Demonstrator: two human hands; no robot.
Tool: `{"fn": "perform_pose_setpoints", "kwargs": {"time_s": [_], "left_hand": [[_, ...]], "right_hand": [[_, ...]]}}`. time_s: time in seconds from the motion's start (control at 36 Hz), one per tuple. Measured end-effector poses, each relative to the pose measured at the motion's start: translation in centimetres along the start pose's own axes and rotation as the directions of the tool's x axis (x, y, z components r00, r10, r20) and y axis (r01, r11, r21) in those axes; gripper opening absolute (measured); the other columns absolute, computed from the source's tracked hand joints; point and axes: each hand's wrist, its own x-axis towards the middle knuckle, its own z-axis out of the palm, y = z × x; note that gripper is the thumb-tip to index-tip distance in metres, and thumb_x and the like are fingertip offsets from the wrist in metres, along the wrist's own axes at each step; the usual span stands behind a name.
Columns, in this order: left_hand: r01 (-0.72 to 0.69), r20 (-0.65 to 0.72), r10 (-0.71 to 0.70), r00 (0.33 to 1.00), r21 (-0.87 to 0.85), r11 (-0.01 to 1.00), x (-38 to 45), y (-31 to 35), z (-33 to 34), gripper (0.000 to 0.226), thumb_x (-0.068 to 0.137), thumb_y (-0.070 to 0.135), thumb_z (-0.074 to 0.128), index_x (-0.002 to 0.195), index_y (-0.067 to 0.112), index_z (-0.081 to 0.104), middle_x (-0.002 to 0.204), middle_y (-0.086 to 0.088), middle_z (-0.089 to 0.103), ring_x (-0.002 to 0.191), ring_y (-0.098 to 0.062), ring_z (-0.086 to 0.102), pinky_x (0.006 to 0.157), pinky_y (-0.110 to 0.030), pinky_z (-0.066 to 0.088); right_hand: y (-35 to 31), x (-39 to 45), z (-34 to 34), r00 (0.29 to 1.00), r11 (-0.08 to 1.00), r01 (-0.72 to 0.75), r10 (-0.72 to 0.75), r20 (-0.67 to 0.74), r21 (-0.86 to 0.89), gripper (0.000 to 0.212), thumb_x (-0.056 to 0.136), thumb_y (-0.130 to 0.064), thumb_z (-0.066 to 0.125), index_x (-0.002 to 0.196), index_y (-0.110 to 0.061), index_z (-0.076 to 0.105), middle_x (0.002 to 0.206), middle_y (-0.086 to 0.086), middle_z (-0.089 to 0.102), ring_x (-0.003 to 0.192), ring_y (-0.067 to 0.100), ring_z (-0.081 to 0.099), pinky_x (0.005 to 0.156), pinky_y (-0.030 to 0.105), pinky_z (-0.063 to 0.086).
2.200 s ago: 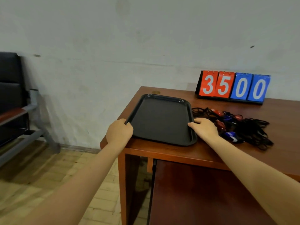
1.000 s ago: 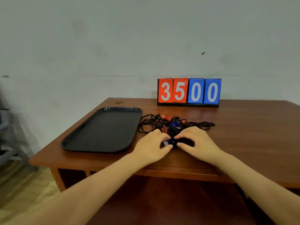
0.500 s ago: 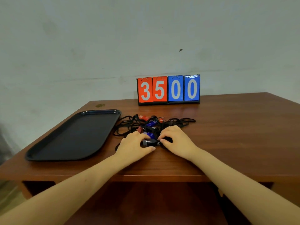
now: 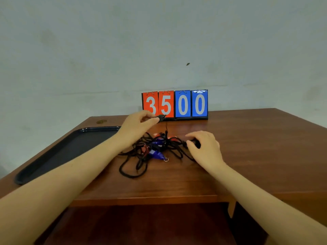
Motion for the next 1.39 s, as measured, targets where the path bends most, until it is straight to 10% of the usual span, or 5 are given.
{"fn": "perform_pose_setpoints", "kwargs": {"time_s": [0.25, 0.58, 0.92, 1.22, 1.39], "left_hand": [[0.088, -0.039, -0.112, 0.993, -0.398, 0.913, 2.9, 2.8, -1.7, 0.019, 0.099, 0.024, 0.048, 0.1, 0.013, 0.063, 0.092, 0.001, 0.071, 0.085, -0.015, 0.061, 0.073, -0.028, 0.049], [0.12, -0.103, -0.199, 0.975, -0.509, 0.852, 3.2, 1.4, -3.9, 0.02, 0.1, 0.023, 0.046, 0.103, 0.012, 0.061, 0.097, 0.0, 0.063, 0.085, -0.007, 0.056, 0.084, -0.028, 0.048], [0.028, -0.061, -0.571, 0.818, -0.989, 0.146, 4.8, -7.3, -11.3, 0.038, 0.104, 0.02, 0.038, 0.136, 0.002, 0.042, 0.125, -0.02, 0.058, 0.107, -0.029, 0.06, 0.092, -0.034, 0.048], [0.044, 0.05, -0.527, 0.848, -0.999, -0.025, 3.8, -10.4, -9.6, 0.03, 0.1, 0.013, 0.048, 0.127, 0.001, 0.049, 0.11, -0.015, 0.065, 0.107, -0.025, 0.063, 0.089, -0.032, 0.05], [0.022, -0.059, -0.53, 0.846, -0.989, 0.145, 3.8, -8.3, -5.7, 0.018, 0.095, 0.019, 0.055, 0.11, 0.009, 0.06, 0.112, -0.011, 0.067, 0.108, -0.019, 0.063, 0.091, -0.028, 0.05]], "right_hand": [[-7.7, 3.8, -1.6, 0.942, 0.824, -0.171, -0.025, 0.336, 0.54, 0.016, 0.093, -0.032, 0.058, 0.096, -0.02, 0.067, 0.09, -0.01, 0.067, 0.089, 0.006, 0.062, 0.084, 0.026, 0.052], [-9.4, 5.4, 3.0, 0.944, 0.891, -0.145, -0.006, 0.33, 0.43, 0.024, 0.098, -0.032, 0.05, 0.113, -0.018, 0.063, 0.113, -0.006, 0.064, 0.096, 0.001, 0.059, 0.069, 0.008, 0.042], [-7.4, 9.2, 0.5, 0.97, 0.797, -0.193, 0.068, 0.233, 0.572, 0.04, 0.098, -0.035, 0.048, 0.064, -0.016, 0.047, 0.054, -0.002, 0.047, 0.062, 0.018, 0.055, 0.086, 0.032, 0.048], [-9.1, 14.7, -2.5, 0.952, -0.062, -0.18, 0.242, 0.19, 0.982, 0.031, 0.101, -0.026, 0.041, 0.074, -0.016, 0.049, 0.046, -0.006, 0.034, 0.038, 0.008, 0.029, 0.037, 0.018, 0.03], [-9.3, 11.8, 1.3, 0.983, 0.58, -0.184, 0.111, 0.146, 0.794, 0.024, 0.099, -0.018, 0.039, 0.092, -0.011, 0.061, 0.051, -0.006, 0.033, 0.043, 0.009, 0.024, 0.04, 0.022, 0.022]]}}
